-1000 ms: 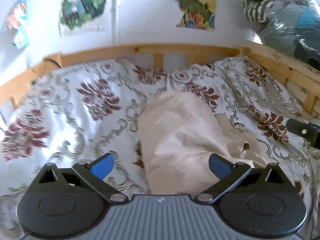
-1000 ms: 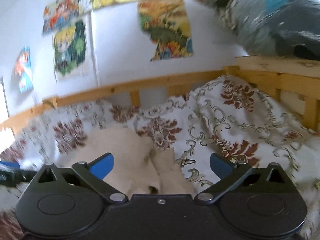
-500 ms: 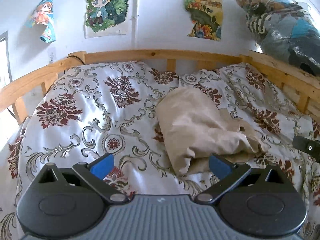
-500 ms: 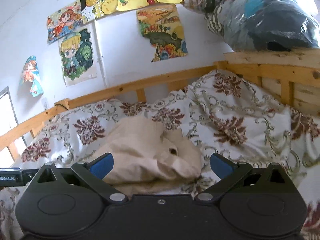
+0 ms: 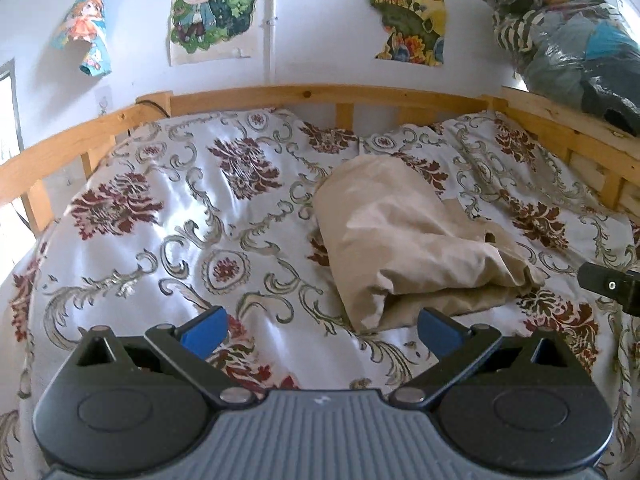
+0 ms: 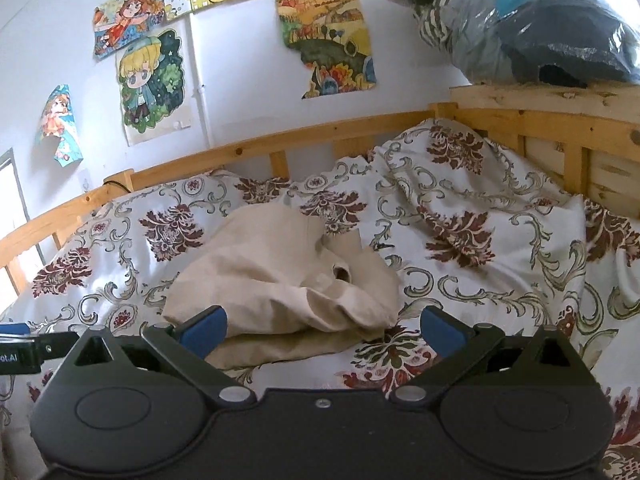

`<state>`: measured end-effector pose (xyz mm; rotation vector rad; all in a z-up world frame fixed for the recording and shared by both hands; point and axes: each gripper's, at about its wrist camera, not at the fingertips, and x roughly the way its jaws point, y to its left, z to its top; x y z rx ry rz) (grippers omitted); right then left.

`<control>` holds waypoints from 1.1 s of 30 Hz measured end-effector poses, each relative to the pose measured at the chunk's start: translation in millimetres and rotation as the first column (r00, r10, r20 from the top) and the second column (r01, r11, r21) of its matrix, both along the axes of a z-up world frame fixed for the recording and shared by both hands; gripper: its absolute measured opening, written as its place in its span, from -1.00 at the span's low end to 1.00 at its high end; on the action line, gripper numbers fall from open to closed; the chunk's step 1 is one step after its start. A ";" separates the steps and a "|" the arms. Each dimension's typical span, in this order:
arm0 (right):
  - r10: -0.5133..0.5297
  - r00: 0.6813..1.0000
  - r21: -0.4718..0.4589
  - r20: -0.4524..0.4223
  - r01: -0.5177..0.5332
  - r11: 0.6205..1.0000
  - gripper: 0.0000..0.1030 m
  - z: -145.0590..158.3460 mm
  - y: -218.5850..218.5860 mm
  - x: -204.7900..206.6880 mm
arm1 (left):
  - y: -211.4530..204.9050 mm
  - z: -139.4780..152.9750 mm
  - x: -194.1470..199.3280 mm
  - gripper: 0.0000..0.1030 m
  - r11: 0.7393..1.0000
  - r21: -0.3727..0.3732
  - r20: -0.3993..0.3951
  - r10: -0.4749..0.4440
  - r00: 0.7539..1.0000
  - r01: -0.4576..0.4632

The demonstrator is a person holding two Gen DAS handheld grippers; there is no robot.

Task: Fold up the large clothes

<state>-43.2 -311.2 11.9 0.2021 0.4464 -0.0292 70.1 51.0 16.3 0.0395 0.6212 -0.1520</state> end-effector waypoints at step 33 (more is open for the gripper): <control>0.033 0.999 0.000 -0.025 -0.033 0.999 0.99 -2.6 3.2 3.0 | -2.3 -4.0 -0.9 0.99 0.999 0.036 -0.011 0.006 1.000 -0.006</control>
